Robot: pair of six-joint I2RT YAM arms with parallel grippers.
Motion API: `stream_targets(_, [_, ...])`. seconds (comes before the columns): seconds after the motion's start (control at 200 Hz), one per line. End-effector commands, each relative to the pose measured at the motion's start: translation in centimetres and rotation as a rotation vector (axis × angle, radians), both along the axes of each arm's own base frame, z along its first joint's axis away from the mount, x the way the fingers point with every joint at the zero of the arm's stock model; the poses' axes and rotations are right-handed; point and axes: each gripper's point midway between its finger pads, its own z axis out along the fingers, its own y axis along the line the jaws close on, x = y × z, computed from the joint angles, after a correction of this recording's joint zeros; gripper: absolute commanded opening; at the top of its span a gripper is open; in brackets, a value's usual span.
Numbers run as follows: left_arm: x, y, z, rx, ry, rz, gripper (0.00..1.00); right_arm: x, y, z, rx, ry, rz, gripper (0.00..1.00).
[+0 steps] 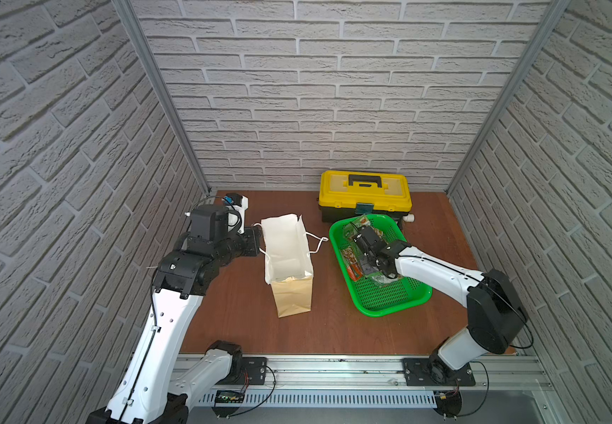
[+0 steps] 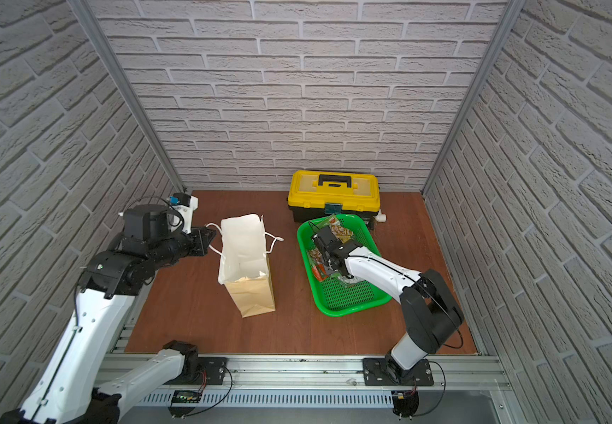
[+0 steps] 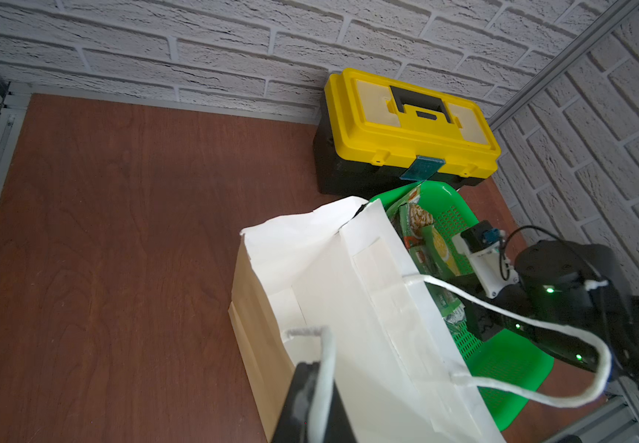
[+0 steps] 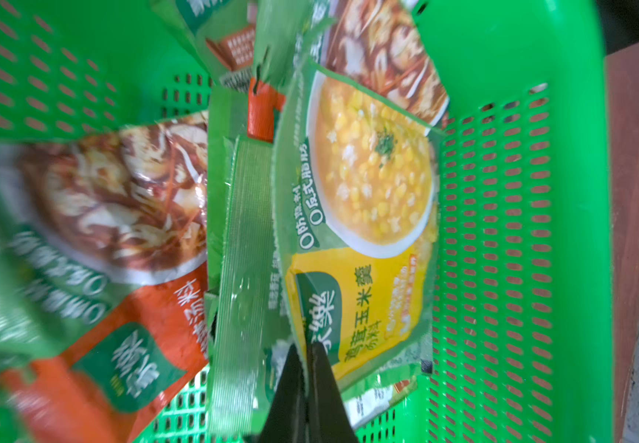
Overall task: Place the condiment packets inside the bag
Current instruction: Pick up the condiment packet from the storage box.
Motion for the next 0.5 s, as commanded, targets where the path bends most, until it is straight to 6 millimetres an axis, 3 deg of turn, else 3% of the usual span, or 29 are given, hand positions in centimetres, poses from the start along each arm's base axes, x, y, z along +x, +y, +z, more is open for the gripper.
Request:
stream_targets(0.0, [-0.1,0.0,0.4,0.001,-0.023,-0.010,0.07,-0.3,0.4,7.2,0.138,-0.146,0.002,0.03])
stream_targets(0.25, [-0.2,0.0,0.0,-0.001,-0.020,-0.010,0.07,-3.1,2.3,20.4,0.411,-0.349,0.123,0.03])
stream_targets(0.495, [-0.4,0.2,-0.2,-0.002,-0.019,-0.001,0.06,-6.5,8.8,32.4,0.823,-0.424,0.377,0.03])
